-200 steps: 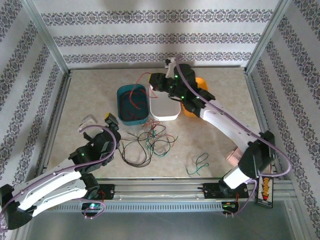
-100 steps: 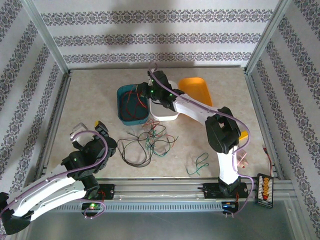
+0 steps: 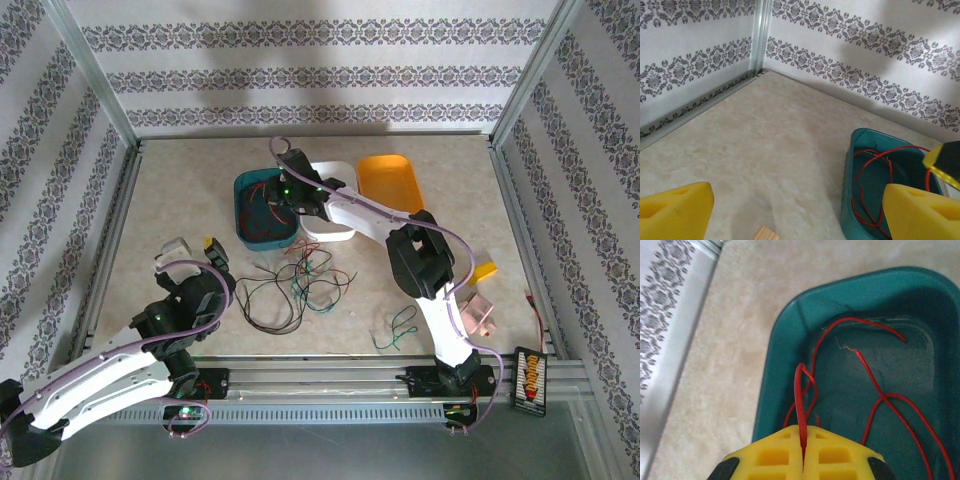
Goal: Untangle the cables
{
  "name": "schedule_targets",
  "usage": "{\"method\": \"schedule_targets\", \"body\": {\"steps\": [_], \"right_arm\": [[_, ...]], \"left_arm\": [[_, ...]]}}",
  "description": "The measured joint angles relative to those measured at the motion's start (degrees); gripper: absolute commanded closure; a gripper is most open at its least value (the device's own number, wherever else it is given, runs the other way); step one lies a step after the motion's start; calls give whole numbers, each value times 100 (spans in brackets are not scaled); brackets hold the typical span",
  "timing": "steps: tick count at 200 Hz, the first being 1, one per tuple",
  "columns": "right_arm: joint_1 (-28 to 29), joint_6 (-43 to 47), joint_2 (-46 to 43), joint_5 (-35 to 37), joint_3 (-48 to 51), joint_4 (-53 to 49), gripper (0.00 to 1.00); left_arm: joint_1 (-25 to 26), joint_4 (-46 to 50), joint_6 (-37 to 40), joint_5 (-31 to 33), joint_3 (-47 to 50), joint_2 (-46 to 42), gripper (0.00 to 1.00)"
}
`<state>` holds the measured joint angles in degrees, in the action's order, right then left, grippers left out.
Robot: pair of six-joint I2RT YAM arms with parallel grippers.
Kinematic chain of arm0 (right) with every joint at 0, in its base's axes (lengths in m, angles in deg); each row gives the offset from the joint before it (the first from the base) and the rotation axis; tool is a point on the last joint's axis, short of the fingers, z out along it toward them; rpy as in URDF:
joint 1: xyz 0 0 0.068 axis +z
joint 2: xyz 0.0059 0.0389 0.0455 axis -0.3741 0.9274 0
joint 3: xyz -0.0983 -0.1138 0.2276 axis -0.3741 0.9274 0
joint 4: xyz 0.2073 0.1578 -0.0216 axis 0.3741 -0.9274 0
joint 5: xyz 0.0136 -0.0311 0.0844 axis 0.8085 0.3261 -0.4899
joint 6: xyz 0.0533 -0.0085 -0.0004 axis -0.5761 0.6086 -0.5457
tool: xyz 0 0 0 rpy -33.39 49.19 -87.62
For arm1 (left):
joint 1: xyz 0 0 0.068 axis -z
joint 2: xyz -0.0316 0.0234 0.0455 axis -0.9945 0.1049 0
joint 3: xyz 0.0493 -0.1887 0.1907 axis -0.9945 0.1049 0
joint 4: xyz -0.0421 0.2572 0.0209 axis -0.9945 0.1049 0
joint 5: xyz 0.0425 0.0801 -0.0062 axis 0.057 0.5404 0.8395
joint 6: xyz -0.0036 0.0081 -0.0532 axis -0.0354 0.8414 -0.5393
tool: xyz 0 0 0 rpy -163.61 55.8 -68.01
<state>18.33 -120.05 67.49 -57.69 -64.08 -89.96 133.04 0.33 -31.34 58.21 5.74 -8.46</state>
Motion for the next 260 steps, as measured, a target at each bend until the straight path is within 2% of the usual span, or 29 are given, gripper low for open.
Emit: {"method": "schedule_targets", "body": {"steps": [40,60,72,79,89,107,125,156,199,229,260], "right_arm": [[0,205,568,146,-595,-579,100],[0,291,699,146,-693,-754,96],[9,323,713,140,-706,-839,88],[11,328,713,120,-721,-872,78],[24,417,713,83,-748,-901,70],[42,450,704,9,-758,-887,60],[48,490,636,-48,-704,-868,55],[48,586,72,-44,-278,-774,53],[48,870,-1220,122,713,-538,51],[48,1082,-2120,256,1574,-428,49],[92,1086,-2673,203,2546,-393,49]], "left_arm": [[0,-308,254,-151,0,221,13],[-2,-422,313,-234,0,350,12],[0,-481,332,-256,0,398,13],[-2,-522,337,-271,0,426,13],[-2,-573,350,-286,0,463,12],[-2,-640,374,-358,0,520,12],[-2,-704,393,-426,0,562,12],[-2,-708,278,-527,2,592,12],[-4,-713,90,-654,125,588,12],[-7,-730,63,-693,131,610,12],[-13,-822,26,-782,195,680,12]]}}
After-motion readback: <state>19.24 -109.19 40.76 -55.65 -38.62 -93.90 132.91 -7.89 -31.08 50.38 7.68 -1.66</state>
